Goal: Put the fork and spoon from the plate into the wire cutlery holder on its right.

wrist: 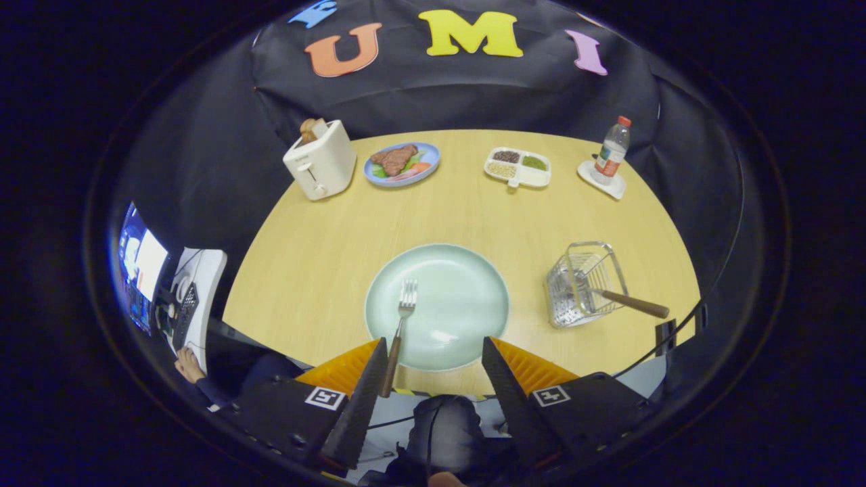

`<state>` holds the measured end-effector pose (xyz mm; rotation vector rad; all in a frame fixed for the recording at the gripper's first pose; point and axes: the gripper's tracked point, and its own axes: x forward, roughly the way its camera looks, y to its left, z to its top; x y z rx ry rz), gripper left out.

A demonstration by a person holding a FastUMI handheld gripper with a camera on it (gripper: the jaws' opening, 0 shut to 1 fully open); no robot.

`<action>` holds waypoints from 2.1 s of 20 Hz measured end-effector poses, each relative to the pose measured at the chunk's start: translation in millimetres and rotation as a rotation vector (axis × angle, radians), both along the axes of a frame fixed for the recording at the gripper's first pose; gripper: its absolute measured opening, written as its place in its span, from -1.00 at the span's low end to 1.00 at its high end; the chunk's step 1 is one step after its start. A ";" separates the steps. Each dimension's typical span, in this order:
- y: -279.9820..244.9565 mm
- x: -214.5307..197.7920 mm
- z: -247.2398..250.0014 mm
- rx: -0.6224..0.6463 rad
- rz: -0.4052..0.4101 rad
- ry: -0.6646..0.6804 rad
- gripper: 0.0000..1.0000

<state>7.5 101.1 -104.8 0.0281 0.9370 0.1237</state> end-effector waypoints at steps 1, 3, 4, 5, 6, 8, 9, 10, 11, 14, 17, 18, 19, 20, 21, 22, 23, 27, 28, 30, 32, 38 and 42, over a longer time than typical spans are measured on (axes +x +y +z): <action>6.7 1.1 -8.9 0.007 -0.004 0.011 0.69; 17.9 2.4 -27.5 0.017 -0.010 0.032 0.69; 21.9 2.6 -37.2 0.024 -0.016 0.045 0.69; 25.0 3.5 -46.0 0.027 -0.021 0.060 0.69; 26.9 5.2 -53.6 0.025 -0.024 0.073 0.69; 29.5 12.4 -62.6 0.033 -0.043 0.074 0.69; 31.9 16.6 -67.3 0.040 -0.053 0.073 0.69; 33.5 19.2 -71.4 0.046 -0.064 0.077 0.69; 35.3 21.2 -77.0 0.049 -0.072 0.087 0.69; 37.5 27.3 -86.5 0.045 -0.088 0.099 0.60; 41.6 28.3 -92.1 0.035 -0.083 0.110 0.36; 42.0 27.4 -92.5 0.030 -0.082 0.116 0.35; 42.8 27.6 -93.7 0.033 -0.084 0.120 0.34; 43.6 27.6 -95.3 0.036 -0.086 0.123 -0.04; 43.8 31.0 -95.3 0.036 -0.082 0.123 -0.15; 42.2 33.5 -97.9 0.033 -0.087 0.123 -0.25; 42.8 33.1 -100.6 0.040 -0.088 0.130 -0.35; 38.1 32.5 -103.3 0.042 -0.106 0.159 -0.74; 37.1 33.2 -106.7 0.037 -0.107 0.158 -0.75; 34.2 34.2 -105.4 0.041 -0.119 0.159 -0.90; 30.6 36.0 -105.8 0.039 -0.120 0.156 -0.91; 24.1 37.0 -92.3 0.060 -0.114 0.131 -0.99; 16.1 36.4 -73.3 0.084 -0.108 0.110 -0.99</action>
